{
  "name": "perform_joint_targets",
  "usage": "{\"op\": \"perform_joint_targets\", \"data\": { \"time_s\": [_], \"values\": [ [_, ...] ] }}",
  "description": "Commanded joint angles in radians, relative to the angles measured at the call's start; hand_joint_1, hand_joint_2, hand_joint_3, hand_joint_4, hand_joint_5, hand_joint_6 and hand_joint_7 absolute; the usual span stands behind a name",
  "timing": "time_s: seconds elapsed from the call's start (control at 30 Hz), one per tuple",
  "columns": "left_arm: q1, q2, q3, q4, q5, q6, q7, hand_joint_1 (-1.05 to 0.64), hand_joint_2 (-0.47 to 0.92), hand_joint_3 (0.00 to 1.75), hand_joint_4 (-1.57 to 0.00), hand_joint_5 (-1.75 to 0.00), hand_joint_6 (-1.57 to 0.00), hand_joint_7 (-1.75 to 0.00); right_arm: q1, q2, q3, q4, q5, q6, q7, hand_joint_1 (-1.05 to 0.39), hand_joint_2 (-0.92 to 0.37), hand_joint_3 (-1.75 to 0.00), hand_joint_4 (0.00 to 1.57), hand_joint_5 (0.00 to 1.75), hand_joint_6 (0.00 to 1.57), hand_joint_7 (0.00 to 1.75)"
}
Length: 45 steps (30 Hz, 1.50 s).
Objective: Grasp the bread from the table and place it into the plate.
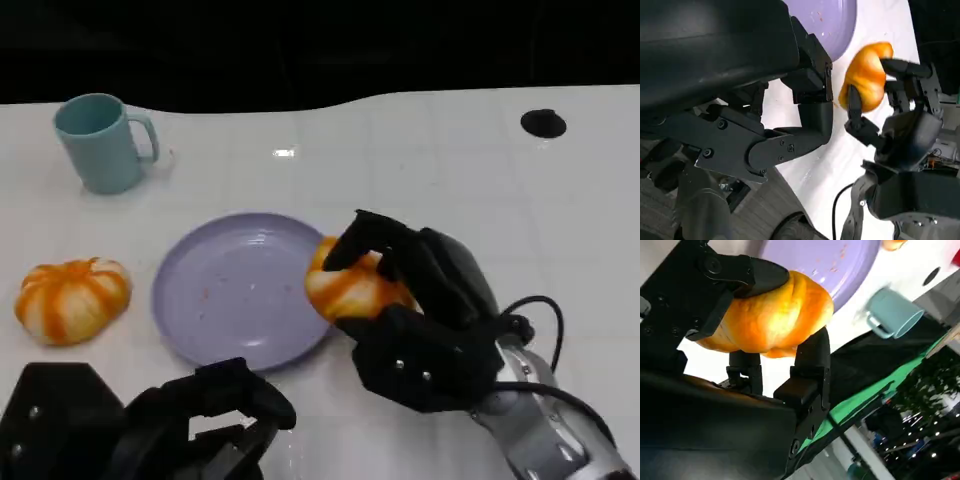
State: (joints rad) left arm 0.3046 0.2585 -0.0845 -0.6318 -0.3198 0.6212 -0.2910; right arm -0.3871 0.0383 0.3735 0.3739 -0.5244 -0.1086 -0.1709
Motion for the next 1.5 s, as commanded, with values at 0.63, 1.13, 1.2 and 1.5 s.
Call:
{"op": "perform_joint_targets", "data": {
  "time_s": [0.63, 1.13, 1.2, 1.5],
  "values": [
    [0.03, 0.004, -0.037, -0.062, 0.025, 0.007, 0.028, -0.35, 0.89, 0.63, -0.71, -1.75, -0.61, -1.48, -0.295, 0.132, 0.038, 0.445, 0.001, -0.044, -0.077, -0.13, -0.49, -1.15, 0.84, 1.75, 0.63, 1.7],
    [0.026, 0.011, -0.03, -0.079, 0.017, 0.031, 0.041, -0.32, 0.88, 0.67, -0.69, -1.75, -0.59, -1.49, -0.301, 0.07, 0.089, 0.34, 0.028, 0.083, 0.261, -0.59, -0.92, -0.29, 0.02, 0.17, 0.19, 0.01],
    [0.025, 0.009, -0.029, -0.074, 0.013, 0.031, 0.04, -0.32, 0.88, 0.67, -0.69, -1.75, -0.59, -1.5, -0.289, 0.056, 0.094, 0.292, 0.038, 0.112, 0.322, -0.64, -0.92, -0.32, 0.0, 0.08, 0.13, 0.0],
    [0.019, 0.002, -0.033, -0.047, 0.015, 0.009, 0.036, -0.34, 0.86, 0.68, -0.7, -1.75, -0.6, -1.49, -0.185, -0.015, 0.097, 0.006, 0.054, 0.208, 0.469, -0.72, -0.92, -0.37, 0.03, 0.03, 0.11, 0.01]
  ]
}}
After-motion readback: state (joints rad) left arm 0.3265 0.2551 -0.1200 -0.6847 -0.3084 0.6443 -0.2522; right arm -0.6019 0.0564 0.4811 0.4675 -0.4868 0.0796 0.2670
